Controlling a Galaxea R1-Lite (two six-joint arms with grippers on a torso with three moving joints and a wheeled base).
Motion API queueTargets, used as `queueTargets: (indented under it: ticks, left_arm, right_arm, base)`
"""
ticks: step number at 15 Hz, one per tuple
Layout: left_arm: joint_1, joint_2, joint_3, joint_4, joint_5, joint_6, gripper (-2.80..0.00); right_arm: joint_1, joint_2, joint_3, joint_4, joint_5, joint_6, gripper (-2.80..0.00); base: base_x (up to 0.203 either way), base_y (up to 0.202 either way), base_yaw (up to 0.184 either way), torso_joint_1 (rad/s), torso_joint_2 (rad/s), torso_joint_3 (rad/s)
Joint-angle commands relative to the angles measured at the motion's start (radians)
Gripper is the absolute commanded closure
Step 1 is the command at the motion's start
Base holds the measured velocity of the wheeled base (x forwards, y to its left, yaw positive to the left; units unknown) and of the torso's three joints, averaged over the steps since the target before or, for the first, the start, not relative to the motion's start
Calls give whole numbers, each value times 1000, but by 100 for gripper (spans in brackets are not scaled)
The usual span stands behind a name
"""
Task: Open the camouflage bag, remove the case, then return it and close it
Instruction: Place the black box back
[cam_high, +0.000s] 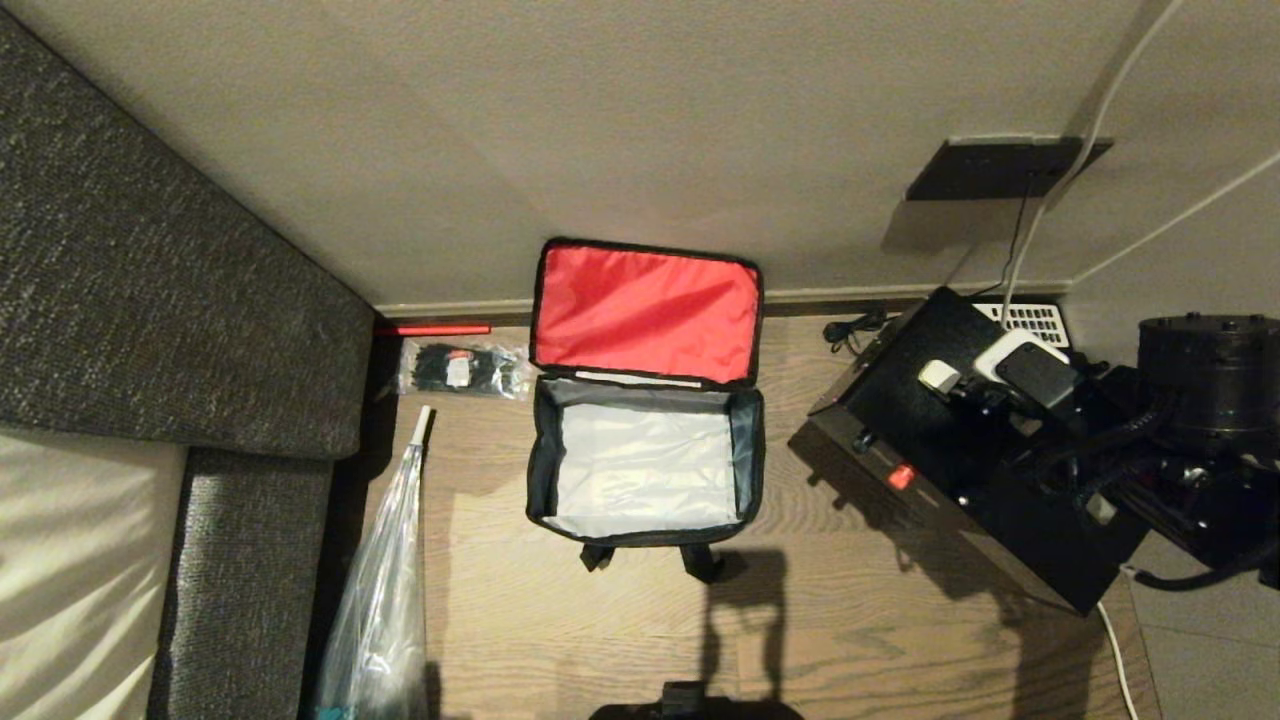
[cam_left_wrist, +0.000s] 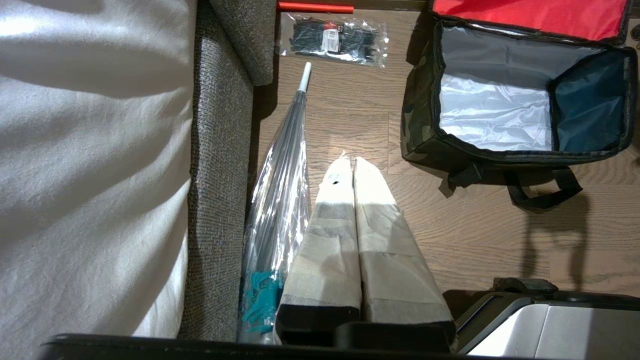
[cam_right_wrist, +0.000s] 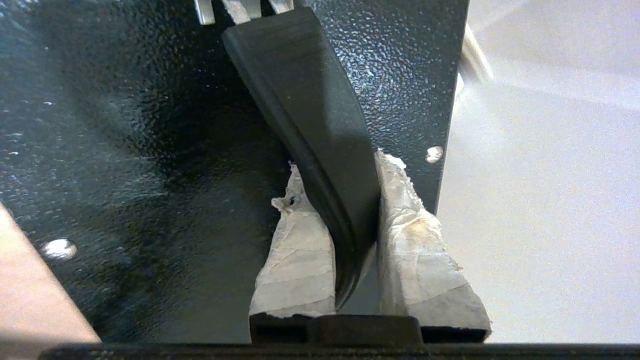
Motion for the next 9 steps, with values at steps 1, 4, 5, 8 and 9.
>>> queueTargets:
  ticks: [1,4,5,8,9]
  left_arm:
    - [0,-2,3,0,0,0,0]
    - [0,-2,3,0,0,-2,0]
    - [0,-2,3,0,0,0,0]
    - [0,-2,3,0,0,0,0]
    - [0,-2,3,0,0,-1,0]
  right_arm:
    - [104,-130,-27,89,-13,-14,0]
    - [200,-136,-75,103,-31,-13,0]
    - [234,-130,-84,103,-31,-6,0]
    - [330,-91,-56,87,-9,61,0]
    - [341,-67,-63,84,14,96,0]
  base:
    - [0,0,0,0,0,0]
    - [0,0,0,0,0,0]
    - [0,0,0,0,0,0]
    - [0,0,0,0,0,0]
    - [0,0,0,0,0,0]
